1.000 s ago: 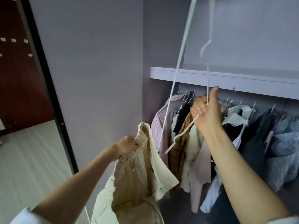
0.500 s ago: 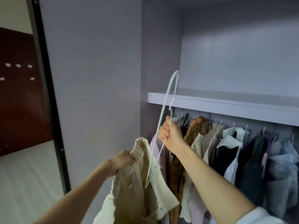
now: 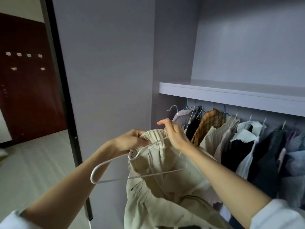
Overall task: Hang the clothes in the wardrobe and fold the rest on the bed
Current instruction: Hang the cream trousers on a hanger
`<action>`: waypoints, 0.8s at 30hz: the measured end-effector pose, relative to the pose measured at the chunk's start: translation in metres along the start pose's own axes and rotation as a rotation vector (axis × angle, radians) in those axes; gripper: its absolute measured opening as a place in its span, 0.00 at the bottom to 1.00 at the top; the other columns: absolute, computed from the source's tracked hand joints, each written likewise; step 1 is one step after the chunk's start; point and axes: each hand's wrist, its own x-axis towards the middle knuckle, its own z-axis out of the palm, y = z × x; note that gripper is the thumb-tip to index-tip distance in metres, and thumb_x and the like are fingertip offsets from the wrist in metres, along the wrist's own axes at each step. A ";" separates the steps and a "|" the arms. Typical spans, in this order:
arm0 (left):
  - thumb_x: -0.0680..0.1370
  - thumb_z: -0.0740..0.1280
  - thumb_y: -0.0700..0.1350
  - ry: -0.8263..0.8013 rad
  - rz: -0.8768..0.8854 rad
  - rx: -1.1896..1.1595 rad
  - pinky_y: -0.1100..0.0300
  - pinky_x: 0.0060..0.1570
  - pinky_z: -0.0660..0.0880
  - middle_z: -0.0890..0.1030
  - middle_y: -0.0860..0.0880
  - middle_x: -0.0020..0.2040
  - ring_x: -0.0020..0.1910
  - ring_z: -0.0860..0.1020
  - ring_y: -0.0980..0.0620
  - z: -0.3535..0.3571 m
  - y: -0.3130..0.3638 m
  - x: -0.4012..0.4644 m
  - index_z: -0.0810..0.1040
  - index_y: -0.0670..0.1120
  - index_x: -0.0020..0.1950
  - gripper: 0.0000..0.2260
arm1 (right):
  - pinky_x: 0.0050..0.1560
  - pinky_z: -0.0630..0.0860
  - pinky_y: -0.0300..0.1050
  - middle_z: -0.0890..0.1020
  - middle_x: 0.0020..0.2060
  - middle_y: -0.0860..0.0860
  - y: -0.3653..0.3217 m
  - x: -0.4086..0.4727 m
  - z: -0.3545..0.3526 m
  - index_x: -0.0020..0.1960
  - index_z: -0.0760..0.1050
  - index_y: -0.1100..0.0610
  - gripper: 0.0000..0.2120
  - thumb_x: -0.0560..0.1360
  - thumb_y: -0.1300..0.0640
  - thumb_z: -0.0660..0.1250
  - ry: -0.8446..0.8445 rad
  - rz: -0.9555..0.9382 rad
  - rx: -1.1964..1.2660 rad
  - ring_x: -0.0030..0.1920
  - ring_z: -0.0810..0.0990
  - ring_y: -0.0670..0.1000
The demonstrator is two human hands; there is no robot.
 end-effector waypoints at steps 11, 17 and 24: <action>0.73 0.63 0.32 0.124 -0.285 0.338 0.58 0.46 0.75 0.79 0.47 0.47 0.45 0.77 0.50 0.004 -0.068 -0.009 0.78 0.46 0.54 0.14 | 0.40 0.66 0.39 0.72 0.23 0.45 0.003 0.004 0.006 0.25 0.66 0.52 0.27 0.83 0.55 0.50 0.495 0.017 0.125 0.29 0.74 0.40; 0.78 0.60 0.42 0.291 -0.621 0.336 0.65 0.33 0.76 0.81 0.47 0.46 0.36 0.77 0.53 0.003 -0.115 -0.022 0.76 0.49 0.55 0.09 | 0.41 0.70 0.47 0.75 0.25 0.52 0.016 0.014 -0.025 0.26 0.64 0.54 0.26 0.83 0.57 0.50 0.797 0.086 0.138 0.31 0.74 0.54; 0.79 0.54 0.33 0.438 -0.537 -0.407 0.57 0.30 0.80 0.81 0.39 0.37 0.31 0.82 0.44 -0.018 -0.095 -0.024 0.77 0.36 0.48 0.11 | 0.34 0.64 0.40 0.76 0.30 0.58 0.041 0.008 -0.044 0.35 0.71 0.68 0.25 0.83 0.54 0.50 0.914 0.242 0.179 0.36 0.74 0.58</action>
